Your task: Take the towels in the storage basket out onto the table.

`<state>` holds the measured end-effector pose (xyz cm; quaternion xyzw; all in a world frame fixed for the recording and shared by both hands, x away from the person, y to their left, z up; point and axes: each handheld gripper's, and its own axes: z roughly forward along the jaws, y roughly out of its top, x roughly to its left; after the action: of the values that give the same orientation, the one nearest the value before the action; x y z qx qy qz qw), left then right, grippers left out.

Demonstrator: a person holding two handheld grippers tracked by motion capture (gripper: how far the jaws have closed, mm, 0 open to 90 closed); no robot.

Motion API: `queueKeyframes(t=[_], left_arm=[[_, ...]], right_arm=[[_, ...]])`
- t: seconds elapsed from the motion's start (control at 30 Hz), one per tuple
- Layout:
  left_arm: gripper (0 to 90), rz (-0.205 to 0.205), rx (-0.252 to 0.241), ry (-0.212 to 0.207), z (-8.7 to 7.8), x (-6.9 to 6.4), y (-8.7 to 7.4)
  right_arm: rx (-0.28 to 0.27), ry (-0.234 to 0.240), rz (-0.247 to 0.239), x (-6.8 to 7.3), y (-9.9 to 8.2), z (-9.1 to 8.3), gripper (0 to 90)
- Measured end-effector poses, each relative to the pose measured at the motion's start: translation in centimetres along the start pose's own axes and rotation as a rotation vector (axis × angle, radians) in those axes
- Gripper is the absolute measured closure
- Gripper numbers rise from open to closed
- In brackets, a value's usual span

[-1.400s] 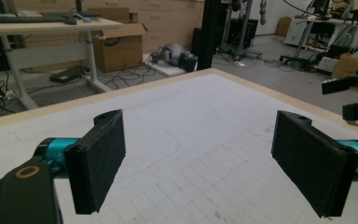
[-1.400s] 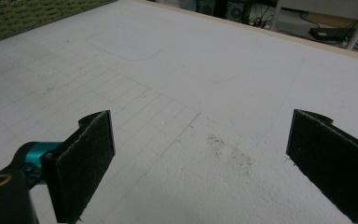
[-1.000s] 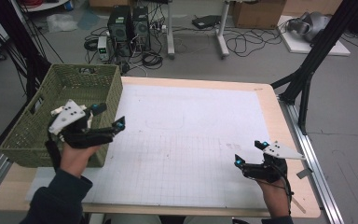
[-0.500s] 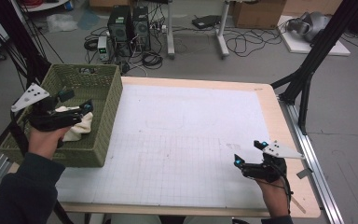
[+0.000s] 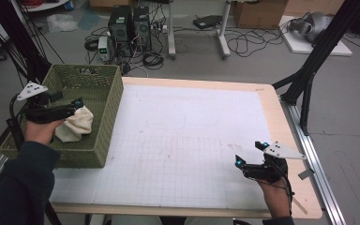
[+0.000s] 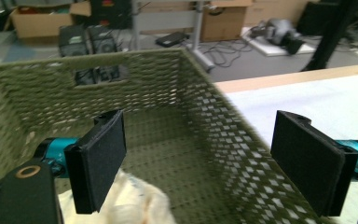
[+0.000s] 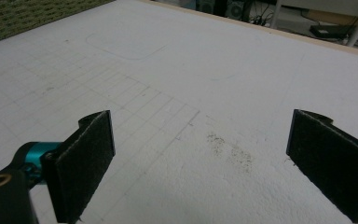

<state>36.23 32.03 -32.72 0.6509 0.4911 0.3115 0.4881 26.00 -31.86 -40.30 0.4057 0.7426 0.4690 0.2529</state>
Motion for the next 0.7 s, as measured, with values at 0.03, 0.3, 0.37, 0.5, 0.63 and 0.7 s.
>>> queueKeyframes(t=[0.03, 0.3, 0.37, 0.5, 0.63, 0.7], left_arm=[[18.4, 0.000, 0.000, 0.000, 0.0, 0.0, 0.0], [18.7, -0.048, 0.172, 0.074, 2.7, 1.9, -1.3], [18.7, -0.047, 0.207, 0.088, 3.1, 2.1, -1.6], [18.6, -0.067, 0.259, 0.110, 3.6, 2.6, -2.1], [18.7, -0.094, 0.349, 0.158, 4.1, 3.4, -2.7], [18.7, -0.096, 0.361, 0.164, 4.2, 3.4, -2.8]], right_arm=[[0.001, -0.002, -0.003, 0.0, 0.0, 0.0, 6.9], [0.004, -0.012, -0.001, -0.1, 0.0, 0.0, 6.9], [0.005, -0.011, -0.002, -0.1, -0.1, 0.0, 6.9], [0.008, -0.011, -0.007, -0.1, -0.1, 0.0, 6.9], [0.009, -0.012, -0.006, -0.1, -0.1, 0.0, 6.9], [0.013, -0.014, -0.002, -0.1, -0.1, 0.0, 6.9]])
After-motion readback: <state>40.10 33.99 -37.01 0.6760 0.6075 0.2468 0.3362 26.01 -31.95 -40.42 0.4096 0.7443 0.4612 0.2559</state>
